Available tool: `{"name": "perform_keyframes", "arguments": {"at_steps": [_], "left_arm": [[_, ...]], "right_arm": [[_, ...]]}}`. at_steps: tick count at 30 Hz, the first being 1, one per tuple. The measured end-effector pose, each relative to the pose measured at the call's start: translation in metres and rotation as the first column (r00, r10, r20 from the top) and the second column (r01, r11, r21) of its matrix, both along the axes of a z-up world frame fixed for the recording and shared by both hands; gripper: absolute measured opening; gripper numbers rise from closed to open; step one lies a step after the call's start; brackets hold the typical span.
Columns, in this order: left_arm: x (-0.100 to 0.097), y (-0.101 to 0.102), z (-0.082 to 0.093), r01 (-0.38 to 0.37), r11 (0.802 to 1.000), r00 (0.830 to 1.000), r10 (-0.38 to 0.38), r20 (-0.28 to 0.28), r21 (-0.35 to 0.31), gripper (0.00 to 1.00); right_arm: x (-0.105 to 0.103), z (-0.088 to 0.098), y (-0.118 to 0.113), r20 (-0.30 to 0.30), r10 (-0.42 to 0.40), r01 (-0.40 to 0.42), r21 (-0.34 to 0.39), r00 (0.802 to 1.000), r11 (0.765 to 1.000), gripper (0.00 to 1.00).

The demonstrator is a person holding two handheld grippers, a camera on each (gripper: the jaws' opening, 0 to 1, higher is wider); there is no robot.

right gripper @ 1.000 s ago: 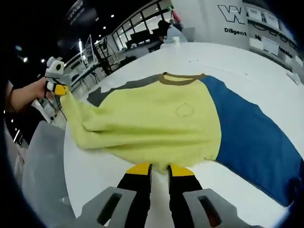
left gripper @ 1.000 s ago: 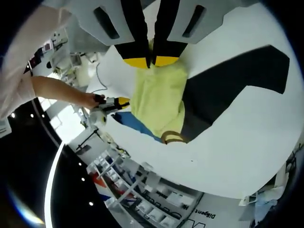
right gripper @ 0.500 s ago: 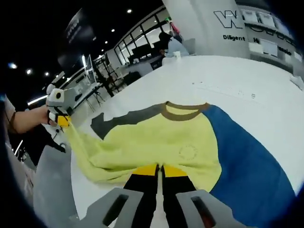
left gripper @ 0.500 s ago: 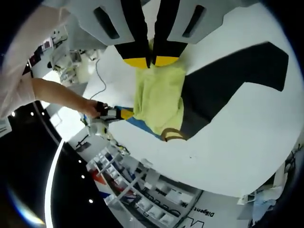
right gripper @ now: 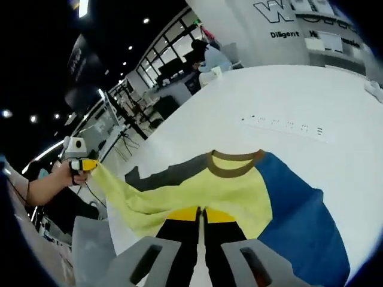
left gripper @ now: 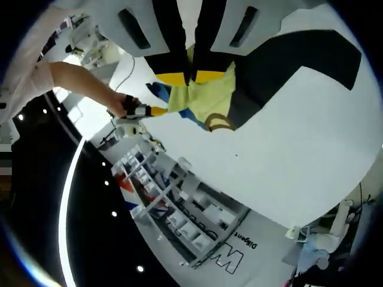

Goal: Fold the garment on the visible template until the final outline fits inside the template.

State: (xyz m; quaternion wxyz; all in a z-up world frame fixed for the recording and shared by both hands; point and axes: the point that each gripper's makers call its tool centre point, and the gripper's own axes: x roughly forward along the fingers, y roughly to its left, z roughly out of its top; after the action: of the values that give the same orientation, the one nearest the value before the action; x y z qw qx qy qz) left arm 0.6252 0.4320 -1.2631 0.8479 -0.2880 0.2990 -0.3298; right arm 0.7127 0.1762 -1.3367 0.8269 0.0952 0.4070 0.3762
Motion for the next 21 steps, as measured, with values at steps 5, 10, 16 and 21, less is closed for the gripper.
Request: {"name": "perform_keyframes", "arguments": {"at_steps": [5, 10, 16, 21], "left_arm": [[0.018, 0.009, 0.001, -0.096, 0.995, 0.995, 0.096, 0.027, 0.005, 0.01], [0.033, 0.014, -0.006, -0.151, 0.989, 0.989, 0.151, 0.005, 0.009, 0.01], [0.048, 0.021, -0.019, -0.192, 0.98, 0.981, 0.193, -0.01, 0.044, 0.01], [0.053, 0.023, -0.022, -0.202, 0.978, 0.979, 0.202, -0.015, 0.045, 0.01]], "right_arm": [[0.031, -0.022, 0.016, 0.088, -0.035, 0.037, -0.02, 0.996, 0.999, 0.0], [0.038, -0.049, 0.03, 0.095, -0.037, 0.042, -0.053, 0.995, 0.998, 0.0], [0.033, -0.033, 0.023, 0.185, -0.082, 0.096, -0.068, 0.979, 0.993, 0.13], [-0.005, -0.026, 0.012, 0.236, -0.086, 0.104, -0.062, 0.968, 0.993, 0.16]]}}
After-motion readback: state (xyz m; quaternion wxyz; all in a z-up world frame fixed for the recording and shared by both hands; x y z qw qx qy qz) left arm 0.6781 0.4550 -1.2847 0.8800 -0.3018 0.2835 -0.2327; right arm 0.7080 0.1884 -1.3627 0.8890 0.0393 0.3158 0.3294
